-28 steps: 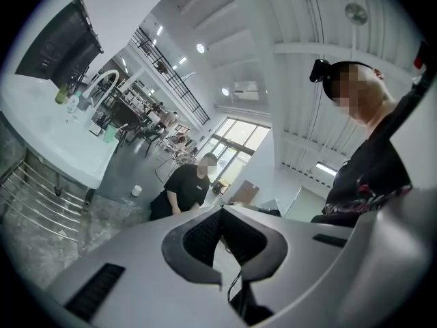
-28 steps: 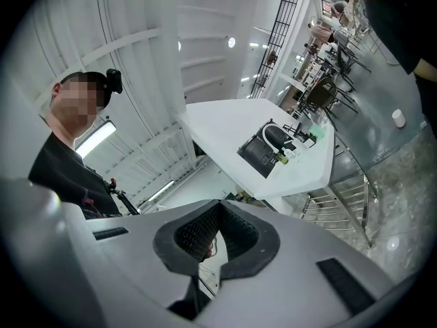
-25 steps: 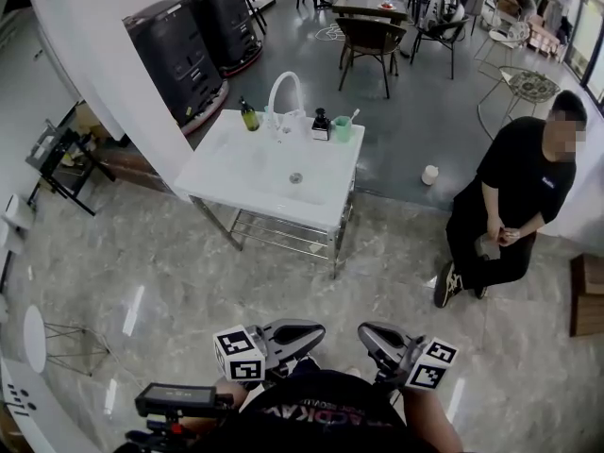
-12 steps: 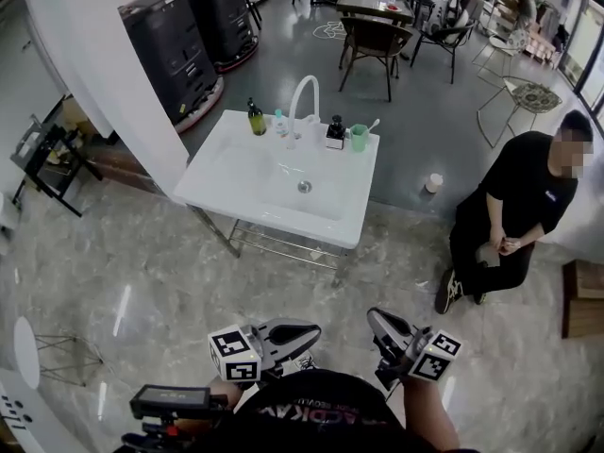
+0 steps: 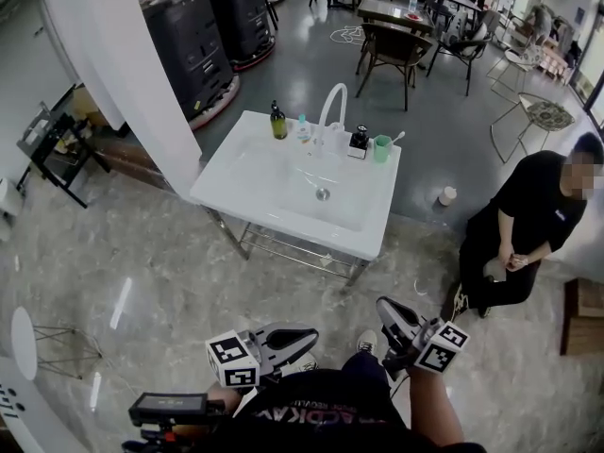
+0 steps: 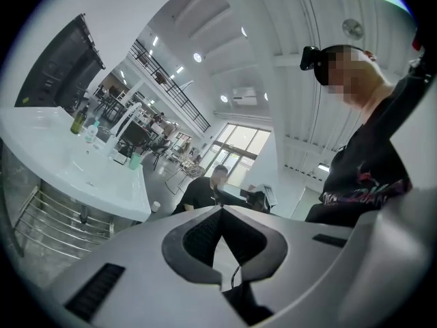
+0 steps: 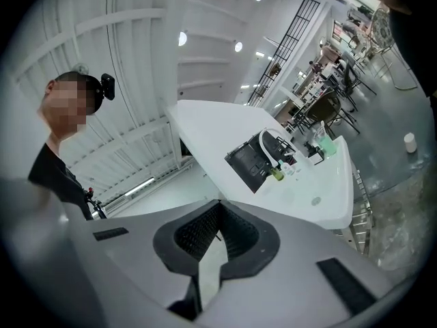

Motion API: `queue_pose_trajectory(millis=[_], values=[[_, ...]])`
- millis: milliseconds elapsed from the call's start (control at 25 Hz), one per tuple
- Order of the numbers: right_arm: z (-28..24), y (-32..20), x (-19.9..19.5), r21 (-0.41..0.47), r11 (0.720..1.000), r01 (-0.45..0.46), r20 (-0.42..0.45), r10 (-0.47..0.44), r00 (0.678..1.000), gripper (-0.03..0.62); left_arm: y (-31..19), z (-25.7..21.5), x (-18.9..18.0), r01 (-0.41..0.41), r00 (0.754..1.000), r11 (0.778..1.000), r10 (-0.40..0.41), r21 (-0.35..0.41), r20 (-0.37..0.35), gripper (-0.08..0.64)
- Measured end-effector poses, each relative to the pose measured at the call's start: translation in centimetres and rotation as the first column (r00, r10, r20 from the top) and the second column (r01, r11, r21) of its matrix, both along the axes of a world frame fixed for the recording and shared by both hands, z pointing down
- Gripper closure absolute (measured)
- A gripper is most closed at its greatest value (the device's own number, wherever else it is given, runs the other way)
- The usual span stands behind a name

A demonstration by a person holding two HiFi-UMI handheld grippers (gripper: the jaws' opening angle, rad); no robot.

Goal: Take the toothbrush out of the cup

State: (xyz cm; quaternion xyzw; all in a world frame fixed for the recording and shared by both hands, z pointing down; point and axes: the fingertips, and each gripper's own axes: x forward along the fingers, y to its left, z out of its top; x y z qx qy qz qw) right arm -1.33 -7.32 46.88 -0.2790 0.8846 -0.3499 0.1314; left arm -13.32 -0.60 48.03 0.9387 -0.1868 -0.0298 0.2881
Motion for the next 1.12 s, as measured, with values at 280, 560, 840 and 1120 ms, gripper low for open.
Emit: queue_pose_trajectory(millis=[280, 560, 840, 1120], values=[[0.6, -4.3, -0.3, 0.024, 0.999, 0.041, -0.040, -0.040, 0.998, 0.583, -1.7, 0.0, -0.9, 0.085, 0.996, 0.996, -0.085, 0.009, 0.004, 0.552], [0.1, -10.0, 0.8, 0.053, 0.996, 0.071, -0.054, -0.068, 0.996, 0.583, -4.7, -1.1, -0.7, 0.167, 0.986, 0.985, -0.168, 0.045, 0.015, 0.552], [1.1, -15.9, 3.2, 0.057, 0.997, 0.044, -0.095, -0.038, 0.995, 0.583, -6.9, -1.6, 1.2, 0.170, 0.982, 0.979, -0.178, 0.110, 0.070, 0.552], [3.0, -22.3, 6.8, 0.034, 0.997, -0.075, -0.151, 0.080, 0.985, 0.581, -8.5, -1.2, 2.2, 0.208, 0.975, 0.974, -0.215, 0.095, 0.065, 0.552]])
